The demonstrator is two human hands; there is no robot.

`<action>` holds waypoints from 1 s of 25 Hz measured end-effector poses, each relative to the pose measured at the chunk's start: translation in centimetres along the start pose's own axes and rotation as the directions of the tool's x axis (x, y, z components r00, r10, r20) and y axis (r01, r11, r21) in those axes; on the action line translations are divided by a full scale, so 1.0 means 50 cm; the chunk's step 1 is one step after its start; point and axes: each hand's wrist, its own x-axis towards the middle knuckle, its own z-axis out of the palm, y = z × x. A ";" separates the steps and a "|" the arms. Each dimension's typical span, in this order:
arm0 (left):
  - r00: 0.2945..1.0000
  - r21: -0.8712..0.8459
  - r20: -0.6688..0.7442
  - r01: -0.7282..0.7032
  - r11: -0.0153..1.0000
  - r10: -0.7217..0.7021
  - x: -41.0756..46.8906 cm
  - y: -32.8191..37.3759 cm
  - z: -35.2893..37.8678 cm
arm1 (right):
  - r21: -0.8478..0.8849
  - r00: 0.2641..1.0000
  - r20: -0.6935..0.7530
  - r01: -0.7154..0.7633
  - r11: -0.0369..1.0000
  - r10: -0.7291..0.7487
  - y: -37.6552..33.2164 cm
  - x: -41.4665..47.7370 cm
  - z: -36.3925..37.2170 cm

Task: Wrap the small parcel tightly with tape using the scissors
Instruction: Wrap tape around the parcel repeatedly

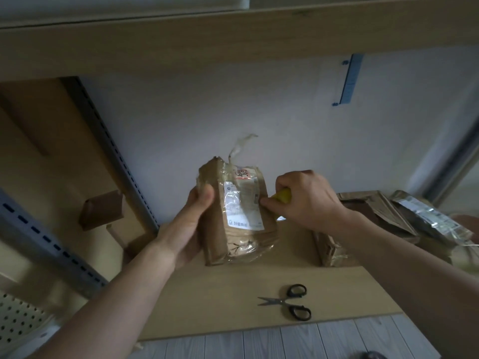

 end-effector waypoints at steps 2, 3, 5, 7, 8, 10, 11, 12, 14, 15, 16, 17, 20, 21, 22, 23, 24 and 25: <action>0.987 0.090 -0.148 -0.045 0.995 0.058 0.009 -0.004 0.010 | -0.086 0.999 0.035 0.030 0.996 -0.027 -0.008 -0.004 0.010; 0.980 0.087 -0.183 -0.066 0.994 0.081 0.012 -0.007 0.011 | -0.075 0.999 0.040 0.024 0.997 -0.021 -0.010 -0.005 0.012; 0.978 0.040 -0.197 -0.056 0.998 0.062 0.013 -0.004 0.008 | 0.053 0.999 0.025 -0.038 0.998 0.037 -0.007 -0.007 0.005; 0.984 -0.045 -0.173 -0.051 0.998 0.042 0.012 0.006 -0.004 | 0.217 0.995 0.023 -0.097 0.971 0.095 0.001 -0.005 -0.009; 0.987 -0.087 -0.155 -0.051 0.995 0.037 0.011 0.011 -0.011 | 0.355 0.993 0.037 -0.122 0.927 0.116 0.007 -0.003 -0.014; 0.993 -0.181 -0.122 -0.030 0.983 0.008 0.011 0.015 -0.016 | 0.714 0.986 0.062 -0.153 0.683 0.156 0.019 0.001 -0.021; 0.993 -0.235 -0.116 -0.027 0.972 -0.001 0.010 0.016 -0.014 | 0.847 0.983 0.077 -0.152 0.509 0.166 0.021 0.005 -0.023; 0.993 -0.269 -0.116 -0.034 0.963 0.002 0.006 0.019 -0.008 | 0.929 0.982 0.094 -0.145 0.342 0.161 0.022 0.010 -0.024; 0.993 -0.294 -0.118 -0.064 0.954 0.030 0.002 0.029 -0.002 | 0.961 0.984 0.097 -0.132 0.243 0.148 0.024 0.018 -0.030; 0.990 -0.280 -0.128 -0.092 0.955 0.058 0.001 0.032 -0.003 | 0.934 0.990 0.075 -0.113 0.340 0.124 0.029 0.022 -0.037; 0.987 -0.267 -0.136 -0.115 0.957 0.081 -0.001 0.038 -0.005 | 0.862 0.996 0.037 -0.072 0.502 0.080 0.037 0.026 -0.046; 0.985 -0.266 -0.142 -0.136 0.955 0.100 -0.002 0.043 -0.008 | 0.735 1.000 0.003 -0.016 0.678 0.020 0.047 0.028 -0.053; 0.980 -0.257 -0.146 -0.170 0.951 0.135 -0.004 0.043 -0.020 | 0.325 0.995 -0.060 0.095 0.941 -0.080 0.066 0.028 -0.060; 0.979 -0.245 -0.143 -0.180 0.953 0.148 -0.004 0.042 -0.023 | 0.263 0.993 -0.074 0.112 0.958 -0.095 0.068 0.026 -0.058; 0.976 -0.242 -0.149 -0.192 0.951 0.160 -0.003 0.042 -0.026 | 0.224 0.990 -0.081 0.128 0.966 -0.113 0.068 0.027 -0.054; 0.973 -0.242 -0.159 -0.200 0.949 0.165 -0.001 0.039 -0.032 | 0.185 0.989 -0.078 0.136 0.973 -0.124 0.069 0.028 -0.051; 0.972 -0.239 -0.164 -0.205 0.949 0.168 0.000 0.038 -0.035 | 0.141 0.990 -0.065 0.134 0.981 -0.126 0.072 0.030 -0.046; 0.970 -0.227 -0.168 -0.212 0.951 0.176 0.000 0.035 -0.037 | 0.095 0.991 -0.046 0.131 0.987 -0.127 0.075 0.031 -0.044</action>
